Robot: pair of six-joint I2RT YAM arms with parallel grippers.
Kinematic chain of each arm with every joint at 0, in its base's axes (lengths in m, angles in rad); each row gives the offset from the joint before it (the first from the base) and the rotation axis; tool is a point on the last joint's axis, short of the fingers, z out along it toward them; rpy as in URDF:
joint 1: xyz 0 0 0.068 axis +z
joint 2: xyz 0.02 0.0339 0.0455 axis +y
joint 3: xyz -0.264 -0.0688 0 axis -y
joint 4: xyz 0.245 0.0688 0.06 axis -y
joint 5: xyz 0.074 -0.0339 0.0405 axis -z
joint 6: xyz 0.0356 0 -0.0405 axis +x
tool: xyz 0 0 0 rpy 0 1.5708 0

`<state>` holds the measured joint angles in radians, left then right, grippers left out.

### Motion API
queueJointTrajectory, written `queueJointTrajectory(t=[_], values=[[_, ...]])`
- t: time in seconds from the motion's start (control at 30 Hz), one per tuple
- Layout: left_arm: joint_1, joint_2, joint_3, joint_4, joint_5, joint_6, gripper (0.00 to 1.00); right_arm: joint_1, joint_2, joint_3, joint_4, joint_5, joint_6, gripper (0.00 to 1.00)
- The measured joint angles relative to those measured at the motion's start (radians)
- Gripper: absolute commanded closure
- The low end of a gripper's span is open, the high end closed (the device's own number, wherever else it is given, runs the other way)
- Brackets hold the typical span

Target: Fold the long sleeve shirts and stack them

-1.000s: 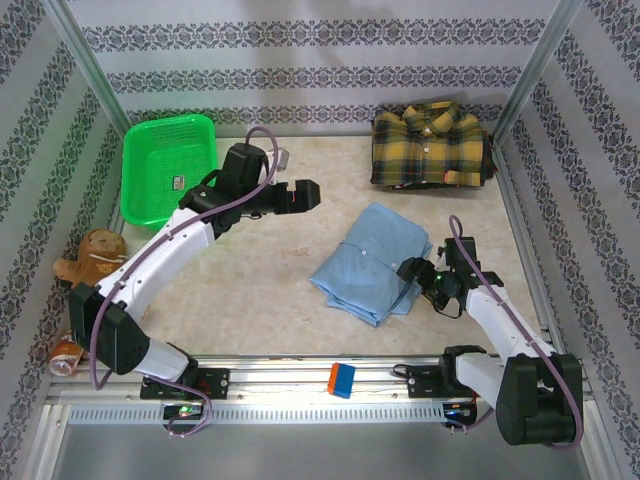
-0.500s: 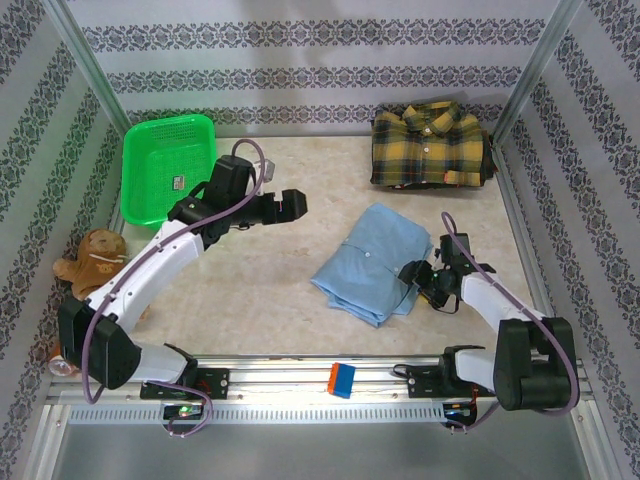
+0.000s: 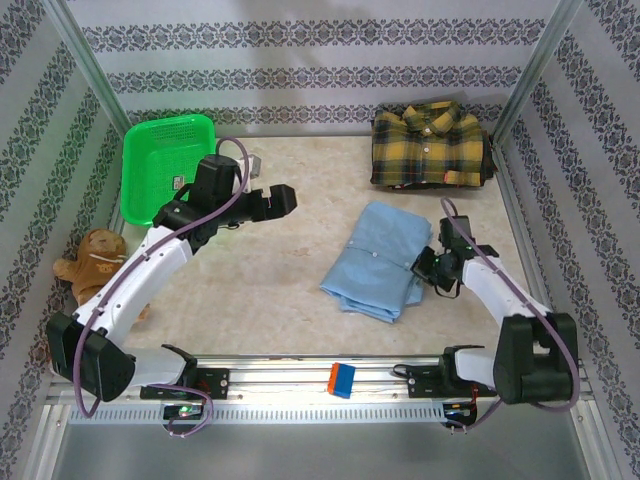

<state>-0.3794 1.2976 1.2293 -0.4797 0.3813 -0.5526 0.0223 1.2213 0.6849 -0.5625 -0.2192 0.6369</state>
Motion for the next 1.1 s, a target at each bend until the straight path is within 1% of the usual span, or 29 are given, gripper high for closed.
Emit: queueJointTrajectory(t=[0.17,0.33,0.43,0.53,0.67,0.73,0.8,0.9,0.97,1.1], values=[[0.029,-0.005,-0.006,0.0,0.002,0.008,0.0,0.0,-0.1,0.205,-0.183,0.123,-0.066,1.0],[0.06,-0.005,-0.006,0.0,0.009,0.018,0.0,0.005,-0.112,0.449,-0.359,0.274,-0.181,1.0],[0.072,-0.002,-0.006,0.0,0.013,0.022,0.0,0.037,-0.077,0.613,-0.45,0.364,-0.261,1.0],[0.077,0.007,-0.006,0.0,0.02,0.022,0.0,0.128,-0.018,0.74,-0.516,0.438,-0.332,1.0],[0.085,0.016,-0.012,0.012,0.043,0.015,0.0,0.336,0.14,0.834,-0.602,0.508,-0.38,1.0],[0.087,0.015,-0.031,0.032,0.056,0.009,0.0,0.427,0.251,0.838,-0.623,0.513,-0.382,1.0],[0.088,0.011,-0.063,0.046,0.066,0.002,0.0,0.513,0.403,0.839,-0.631,0.507,-0.373,1.0],[0.09,0.0,-0.116,0.046,0.076,-0.005,0.0,0.615,0.623,0.868,-0.615,0.48,-0.346,1.0],[0.094,-0.013,-0.147,0.043,0.083,-0.005,0.0,0.673,0.752,0.936,-0.608,0.452,-0.325,1.0],[0.108,-0.067,-0.193,0.031,0.085,-0.005,0.0,0.748,0.912,1.126,-0.604,0.394,-0.295,1.0]])
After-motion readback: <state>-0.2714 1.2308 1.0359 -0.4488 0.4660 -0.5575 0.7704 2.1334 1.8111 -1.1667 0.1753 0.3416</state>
